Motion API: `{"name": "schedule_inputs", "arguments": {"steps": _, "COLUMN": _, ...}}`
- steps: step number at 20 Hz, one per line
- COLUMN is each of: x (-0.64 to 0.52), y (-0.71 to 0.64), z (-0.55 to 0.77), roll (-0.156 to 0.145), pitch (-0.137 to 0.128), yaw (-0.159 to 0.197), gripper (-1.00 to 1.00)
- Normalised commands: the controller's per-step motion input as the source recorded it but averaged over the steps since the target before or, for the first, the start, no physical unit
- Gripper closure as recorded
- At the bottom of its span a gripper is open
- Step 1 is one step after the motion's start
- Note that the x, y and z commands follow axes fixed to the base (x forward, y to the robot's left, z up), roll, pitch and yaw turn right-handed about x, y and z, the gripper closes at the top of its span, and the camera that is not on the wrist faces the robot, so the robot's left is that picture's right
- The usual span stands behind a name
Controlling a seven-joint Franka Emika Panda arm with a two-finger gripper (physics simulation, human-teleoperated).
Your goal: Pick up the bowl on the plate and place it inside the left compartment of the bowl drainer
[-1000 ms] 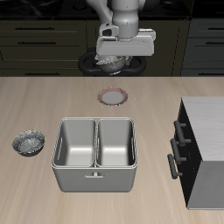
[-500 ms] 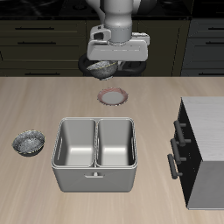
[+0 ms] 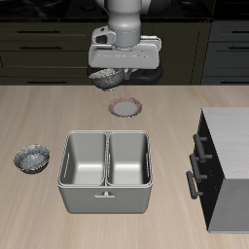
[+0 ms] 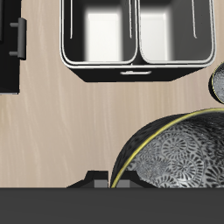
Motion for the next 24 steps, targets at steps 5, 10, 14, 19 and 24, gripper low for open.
{"name": "schedule_inputs", "arguments": {"steps": 5, "x": 0.36, "y": -0.26, "z": 0.03, "roll": -0.022, "pitch": 0.0, "yaw": 0.004, "gripper": 1.0}}
{"name": "schedule_inputs", "arguments": {"steps": 10, "x": 0.38, "y": -0.12, "z": 0.07, "roll": 0.016, "pitch": 0.01, "yaw": 0.018, "gripper": 1.0}}
{"name": "schedule_inputs", "arguments": {"steps": 14, "x": 0.45, "y": -0.15, "z": 0.06, "roll": -0.031, "pitch": 0.032, "yaw": 0.012, "gripper": 1.0}}
{"name": "schedule_inputs", "arguments": {"steps": 19, "x": 0.36, "y": 0.01, "z": 0.06, "roll": 0.01, "pitch": 0.011, "yaw": 0.005, "gripper": 1.0}}
{"name": "schedule_inputs", "arguments": {"steps": 24, "x": 0.35, "y": 0.05, "z": -0.07, "roll": 0.035, "pitch": 0.013, "yaw": 0.049, "gripper": 1.0}}
